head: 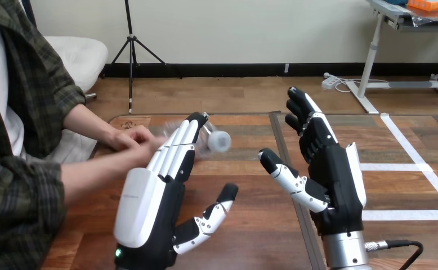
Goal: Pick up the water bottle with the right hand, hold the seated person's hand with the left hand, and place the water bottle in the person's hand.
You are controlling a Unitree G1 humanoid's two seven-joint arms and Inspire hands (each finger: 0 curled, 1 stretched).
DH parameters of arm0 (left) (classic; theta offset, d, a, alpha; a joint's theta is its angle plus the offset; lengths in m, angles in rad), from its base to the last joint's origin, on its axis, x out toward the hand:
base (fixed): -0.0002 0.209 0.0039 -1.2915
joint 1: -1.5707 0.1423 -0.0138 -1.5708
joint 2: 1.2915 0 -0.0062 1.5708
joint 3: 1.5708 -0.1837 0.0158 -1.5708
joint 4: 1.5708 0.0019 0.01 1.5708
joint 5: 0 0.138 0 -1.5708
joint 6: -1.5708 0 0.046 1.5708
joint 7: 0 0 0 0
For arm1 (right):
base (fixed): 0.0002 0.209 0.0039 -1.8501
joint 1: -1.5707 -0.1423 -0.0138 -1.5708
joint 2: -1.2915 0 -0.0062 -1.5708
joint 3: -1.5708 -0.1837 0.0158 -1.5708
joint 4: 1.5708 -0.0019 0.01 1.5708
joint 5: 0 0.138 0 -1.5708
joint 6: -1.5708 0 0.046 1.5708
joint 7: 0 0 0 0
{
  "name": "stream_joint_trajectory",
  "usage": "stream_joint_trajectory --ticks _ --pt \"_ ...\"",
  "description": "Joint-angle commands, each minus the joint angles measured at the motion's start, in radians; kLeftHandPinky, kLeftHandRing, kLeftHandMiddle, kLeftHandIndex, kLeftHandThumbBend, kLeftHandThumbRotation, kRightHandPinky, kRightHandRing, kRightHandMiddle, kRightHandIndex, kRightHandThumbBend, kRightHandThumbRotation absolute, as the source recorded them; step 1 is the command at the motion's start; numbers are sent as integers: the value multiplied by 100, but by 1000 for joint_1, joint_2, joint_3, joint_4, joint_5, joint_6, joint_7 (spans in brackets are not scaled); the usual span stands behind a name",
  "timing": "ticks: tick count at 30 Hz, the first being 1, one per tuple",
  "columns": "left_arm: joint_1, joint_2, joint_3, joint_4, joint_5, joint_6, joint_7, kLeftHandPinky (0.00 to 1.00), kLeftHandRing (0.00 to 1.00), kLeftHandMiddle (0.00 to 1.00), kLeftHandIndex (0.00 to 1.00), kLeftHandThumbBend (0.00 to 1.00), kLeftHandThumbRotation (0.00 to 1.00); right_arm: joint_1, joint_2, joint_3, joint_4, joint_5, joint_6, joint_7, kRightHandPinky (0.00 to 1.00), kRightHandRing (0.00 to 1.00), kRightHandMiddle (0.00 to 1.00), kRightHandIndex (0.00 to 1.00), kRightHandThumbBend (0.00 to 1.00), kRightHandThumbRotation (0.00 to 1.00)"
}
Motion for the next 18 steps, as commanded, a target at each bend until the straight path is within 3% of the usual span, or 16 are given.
stream_joint_trajectory --ticks 1,8,18 --pt "-18 -52 1 30 -89 -67 -11 92 92 95 96 16 70 -19 11 -18 -51 -16 -26 -29 77 86 89 84 46 38" --pt "3 -130 -3 51 -192 -134 -32 92 92 93 94 12 92 -11 15 -18 -55 -12 -27 -45 75 85 87 82 45 44" --pt "18 -179 1 81 -240 -210 -72 93 93 93 94 5 99 -5 19 -25 -54 -29 -34 -72 74 84 86 81 42 46"
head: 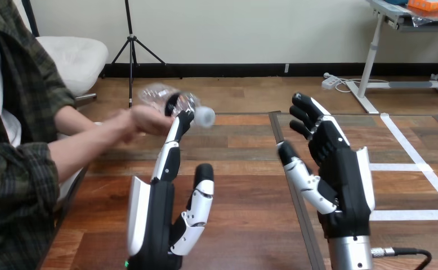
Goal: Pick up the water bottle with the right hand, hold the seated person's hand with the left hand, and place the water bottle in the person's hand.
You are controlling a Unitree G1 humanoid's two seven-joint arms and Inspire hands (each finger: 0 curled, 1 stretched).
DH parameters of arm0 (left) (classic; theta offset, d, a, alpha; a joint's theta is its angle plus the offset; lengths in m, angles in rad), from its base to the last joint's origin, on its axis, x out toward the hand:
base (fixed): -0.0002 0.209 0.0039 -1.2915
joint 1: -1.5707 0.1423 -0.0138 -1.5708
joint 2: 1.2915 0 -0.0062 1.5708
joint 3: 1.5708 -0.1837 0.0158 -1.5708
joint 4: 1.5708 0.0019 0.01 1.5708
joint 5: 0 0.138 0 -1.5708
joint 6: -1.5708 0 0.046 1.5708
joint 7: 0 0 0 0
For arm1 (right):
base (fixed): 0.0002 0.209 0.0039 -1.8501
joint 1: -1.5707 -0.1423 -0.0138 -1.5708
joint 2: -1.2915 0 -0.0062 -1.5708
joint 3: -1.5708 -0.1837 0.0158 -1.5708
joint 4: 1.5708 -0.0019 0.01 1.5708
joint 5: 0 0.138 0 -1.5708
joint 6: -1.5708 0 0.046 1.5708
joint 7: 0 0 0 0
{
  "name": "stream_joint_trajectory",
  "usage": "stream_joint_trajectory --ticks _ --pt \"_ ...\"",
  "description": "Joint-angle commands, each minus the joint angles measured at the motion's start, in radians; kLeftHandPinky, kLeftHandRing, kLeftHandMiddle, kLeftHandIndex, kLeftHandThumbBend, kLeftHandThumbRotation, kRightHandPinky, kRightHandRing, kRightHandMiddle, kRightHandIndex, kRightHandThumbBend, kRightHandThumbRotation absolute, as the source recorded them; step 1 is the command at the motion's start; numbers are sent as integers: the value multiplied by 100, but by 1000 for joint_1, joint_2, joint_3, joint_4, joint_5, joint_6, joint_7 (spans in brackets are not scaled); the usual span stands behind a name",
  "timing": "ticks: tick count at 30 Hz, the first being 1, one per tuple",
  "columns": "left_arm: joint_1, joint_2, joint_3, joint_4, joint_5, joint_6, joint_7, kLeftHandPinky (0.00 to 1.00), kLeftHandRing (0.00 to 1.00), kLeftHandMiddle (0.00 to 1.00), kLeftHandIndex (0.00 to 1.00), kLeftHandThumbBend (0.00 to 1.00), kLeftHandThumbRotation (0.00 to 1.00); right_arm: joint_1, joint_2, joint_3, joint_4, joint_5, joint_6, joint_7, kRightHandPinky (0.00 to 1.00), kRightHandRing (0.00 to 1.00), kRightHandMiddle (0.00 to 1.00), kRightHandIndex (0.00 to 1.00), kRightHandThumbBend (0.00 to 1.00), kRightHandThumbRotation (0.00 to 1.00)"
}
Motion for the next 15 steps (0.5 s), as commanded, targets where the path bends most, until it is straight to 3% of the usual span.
stream_joint_trajectory --ticks 1,15 --pt "-22 -25 8 22 -18 -48 -22 93 93 93 95 4 100 -27 15 -5 -45 -5 -32 -14 74 84 86 81 42 46" --pt "5 -58 29 14 -21 -58 -73 90 91 92 93 0 100 -24 10 -3 -38 -9 -41 -22 73 84 87 81 42 48"
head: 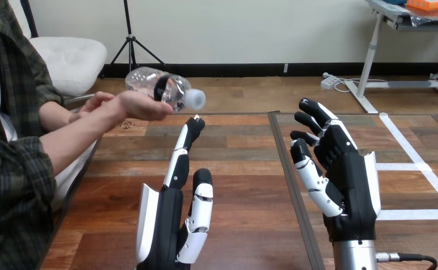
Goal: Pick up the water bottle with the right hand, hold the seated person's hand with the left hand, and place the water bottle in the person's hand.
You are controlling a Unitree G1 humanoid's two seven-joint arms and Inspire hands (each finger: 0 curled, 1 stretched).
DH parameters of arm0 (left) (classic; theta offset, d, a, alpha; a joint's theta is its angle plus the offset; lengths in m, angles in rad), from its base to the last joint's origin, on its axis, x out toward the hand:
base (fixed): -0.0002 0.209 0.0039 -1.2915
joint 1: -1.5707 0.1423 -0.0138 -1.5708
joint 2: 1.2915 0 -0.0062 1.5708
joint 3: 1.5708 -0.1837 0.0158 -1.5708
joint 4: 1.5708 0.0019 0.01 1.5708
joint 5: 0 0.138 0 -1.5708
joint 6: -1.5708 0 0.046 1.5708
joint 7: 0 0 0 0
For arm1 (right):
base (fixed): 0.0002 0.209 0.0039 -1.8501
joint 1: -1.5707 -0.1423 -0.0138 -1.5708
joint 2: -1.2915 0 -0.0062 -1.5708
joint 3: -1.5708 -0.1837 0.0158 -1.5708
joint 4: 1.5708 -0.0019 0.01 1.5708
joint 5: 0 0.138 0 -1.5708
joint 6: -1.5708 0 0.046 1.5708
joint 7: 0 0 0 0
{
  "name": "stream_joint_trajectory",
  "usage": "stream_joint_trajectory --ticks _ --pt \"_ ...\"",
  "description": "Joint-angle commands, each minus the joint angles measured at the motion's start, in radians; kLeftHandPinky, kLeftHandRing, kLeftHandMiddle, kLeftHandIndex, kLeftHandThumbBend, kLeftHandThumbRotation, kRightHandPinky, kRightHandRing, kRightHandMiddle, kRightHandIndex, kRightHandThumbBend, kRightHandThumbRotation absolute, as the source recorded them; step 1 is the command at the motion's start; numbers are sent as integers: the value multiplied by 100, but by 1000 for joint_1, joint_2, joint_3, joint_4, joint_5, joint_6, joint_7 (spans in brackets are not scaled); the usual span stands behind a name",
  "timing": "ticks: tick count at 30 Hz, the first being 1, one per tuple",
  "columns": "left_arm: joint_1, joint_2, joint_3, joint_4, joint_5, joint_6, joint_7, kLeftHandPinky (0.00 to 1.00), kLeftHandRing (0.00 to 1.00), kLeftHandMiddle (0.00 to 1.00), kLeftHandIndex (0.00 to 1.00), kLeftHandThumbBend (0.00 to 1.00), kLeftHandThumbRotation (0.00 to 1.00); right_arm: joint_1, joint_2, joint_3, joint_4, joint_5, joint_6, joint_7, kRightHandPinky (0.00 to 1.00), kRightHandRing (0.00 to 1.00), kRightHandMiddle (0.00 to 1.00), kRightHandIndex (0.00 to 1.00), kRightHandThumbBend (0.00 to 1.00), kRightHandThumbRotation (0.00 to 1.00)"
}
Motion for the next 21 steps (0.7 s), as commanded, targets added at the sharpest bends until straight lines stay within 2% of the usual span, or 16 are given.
stream_joint_trajectory --ticks 1,21 --pt "-21 -15 24 -5 -14 -13 -18 90 91 92 93 0 100 -38 12 1 -37 0 -37 -3 73 84 87 81 42 48" --pt "-20 -29 42 -3 -16 -19 -54 84 88 91 92 0 100 -38 12 3 -35 1 -27 -2 72 84 86 81 44 48"
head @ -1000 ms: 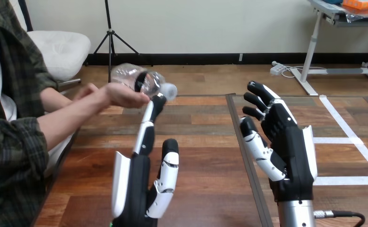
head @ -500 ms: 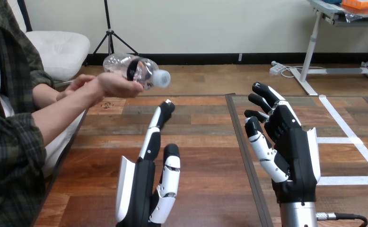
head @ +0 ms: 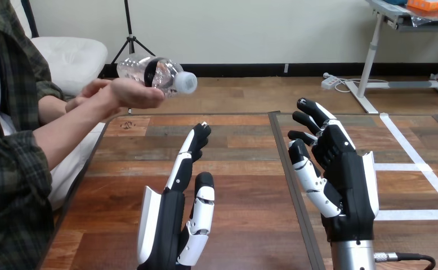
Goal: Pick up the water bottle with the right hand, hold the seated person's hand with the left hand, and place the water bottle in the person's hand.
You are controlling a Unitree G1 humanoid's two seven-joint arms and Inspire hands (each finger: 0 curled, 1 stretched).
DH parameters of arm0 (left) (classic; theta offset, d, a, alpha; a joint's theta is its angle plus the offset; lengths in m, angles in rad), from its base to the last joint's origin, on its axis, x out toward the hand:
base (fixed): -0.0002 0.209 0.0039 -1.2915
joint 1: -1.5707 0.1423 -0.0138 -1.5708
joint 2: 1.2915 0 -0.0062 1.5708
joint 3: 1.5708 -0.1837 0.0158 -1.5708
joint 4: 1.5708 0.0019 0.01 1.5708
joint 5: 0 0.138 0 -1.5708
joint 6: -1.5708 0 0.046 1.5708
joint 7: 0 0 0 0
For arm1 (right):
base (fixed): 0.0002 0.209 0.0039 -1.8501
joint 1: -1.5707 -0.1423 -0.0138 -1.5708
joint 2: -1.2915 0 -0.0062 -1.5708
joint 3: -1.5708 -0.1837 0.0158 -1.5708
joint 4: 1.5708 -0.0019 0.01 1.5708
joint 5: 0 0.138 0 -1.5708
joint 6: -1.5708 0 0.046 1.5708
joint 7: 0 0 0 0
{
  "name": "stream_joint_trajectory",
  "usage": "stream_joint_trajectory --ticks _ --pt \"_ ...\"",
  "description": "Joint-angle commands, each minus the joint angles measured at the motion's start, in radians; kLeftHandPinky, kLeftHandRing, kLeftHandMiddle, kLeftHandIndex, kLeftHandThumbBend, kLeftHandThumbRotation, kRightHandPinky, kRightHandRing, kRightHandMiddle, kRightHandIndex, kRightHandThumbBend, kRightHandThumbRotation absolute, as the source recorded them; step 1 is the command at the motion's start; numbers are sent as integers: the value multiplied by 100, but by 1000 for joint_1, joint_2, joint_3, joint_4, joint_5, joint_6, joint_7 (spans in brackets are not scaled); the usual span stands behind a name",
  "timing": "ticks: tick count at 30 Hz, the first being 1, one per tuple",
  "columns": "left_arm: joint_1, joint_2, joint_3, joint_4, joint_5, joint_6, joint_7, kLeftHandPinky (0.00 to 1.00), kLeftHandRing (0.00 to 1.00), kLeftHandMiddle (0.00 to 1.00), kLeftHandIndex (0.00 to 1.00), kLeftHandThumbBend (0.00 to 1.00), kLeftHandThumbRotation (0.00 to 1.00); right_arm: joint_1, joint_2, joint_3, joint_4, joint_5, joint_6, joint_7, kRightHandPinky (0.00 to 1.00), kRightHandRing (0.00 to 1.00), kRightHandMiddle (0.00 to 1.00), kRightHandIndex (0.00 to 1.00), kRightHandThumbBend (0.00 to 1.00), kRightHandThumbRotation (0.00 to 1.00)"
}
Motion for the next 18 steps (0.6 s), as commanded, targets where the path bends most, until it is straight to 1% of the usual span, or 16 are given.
stream_joint_trajectory --ticks 1,10,18 --pt "-33 -18 19 -3 -14 -18 -10 84 88 91 92 0 100 -38 11 1 -36 0 -17 -2 72 84 86 81 44 48" --pt "-30 -22 27 -5 -15 -16 -30 83 88 92 92 0 100 -37 10 1 -35 5 -14 1 72 84 87 81 44 48" --pt "-35 -21 31 -3 -33 -20 -50 83 88 91 90 0 100 -43 9 1 -26 12 -15 5 73 84 87 81 45 48"
